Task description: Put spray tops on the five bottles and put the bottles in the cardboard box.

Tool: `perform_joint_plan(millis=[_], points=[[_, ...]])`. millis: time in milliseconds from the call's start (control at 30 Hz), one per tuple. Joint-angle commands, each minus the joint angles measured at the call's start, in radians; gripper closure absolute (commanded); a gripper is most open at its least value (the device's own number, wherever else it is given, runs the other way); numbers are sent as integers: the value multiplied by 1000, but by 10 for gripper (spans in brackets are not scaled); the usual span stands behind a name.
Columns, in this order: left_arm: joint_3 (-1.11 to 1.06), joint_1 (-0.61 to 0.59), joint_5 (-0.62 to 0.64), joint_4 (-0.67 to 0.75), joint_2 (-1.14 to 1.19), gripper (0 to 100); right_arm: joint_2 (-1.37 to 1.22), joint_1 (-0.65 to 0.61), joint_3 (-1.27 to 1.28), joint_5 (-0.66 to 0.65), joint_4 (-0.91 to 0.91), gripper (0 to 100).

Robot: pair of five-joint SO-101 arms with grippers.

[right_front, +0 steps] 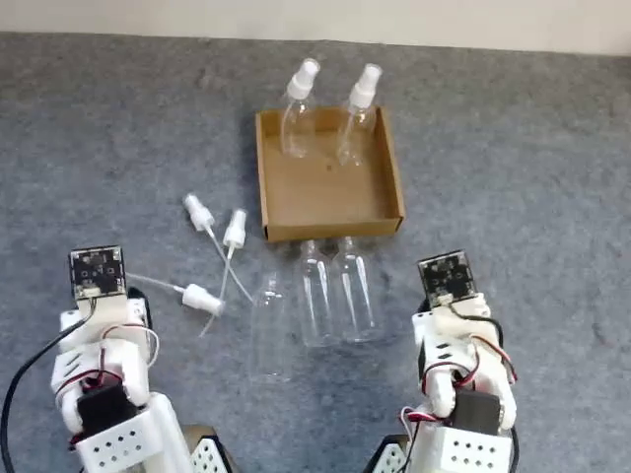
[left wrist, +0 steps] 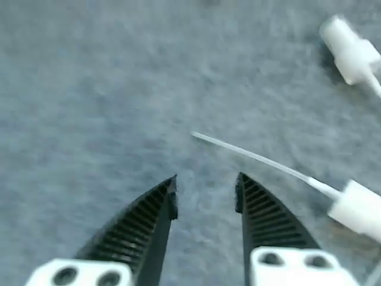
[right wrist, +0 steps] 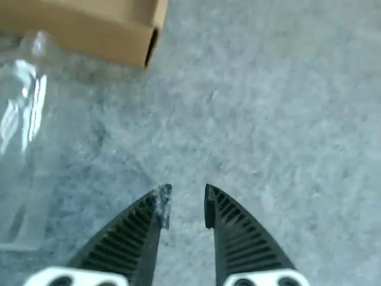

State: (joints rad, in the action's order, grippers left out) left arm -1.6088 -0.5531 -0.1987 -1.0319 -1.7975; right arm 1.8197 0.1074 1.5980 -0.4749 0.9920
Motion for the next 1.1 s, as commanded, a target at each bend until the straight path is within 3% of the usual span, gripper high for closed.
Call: perform_joint_plan(millis=[0,167,367,567,800,1067], points=[[159,-12,-28,25,7,877,-1,4,-162,-12,45,938],[277,94,-95,-83,44,877,-104,4,-302,-11,102,874],[453,205,-101,-109,352,877,-578,-16,-657,92,200,815],[613,213,-100,-104,699,875,-1112,-291,-1076,186,460,741],[619,205,-101,-103,872,736,-1589,-565,-1360,367,486,705],[659,203,-101,-74,895,730,-1830,-598,-1365,457,372,706]])
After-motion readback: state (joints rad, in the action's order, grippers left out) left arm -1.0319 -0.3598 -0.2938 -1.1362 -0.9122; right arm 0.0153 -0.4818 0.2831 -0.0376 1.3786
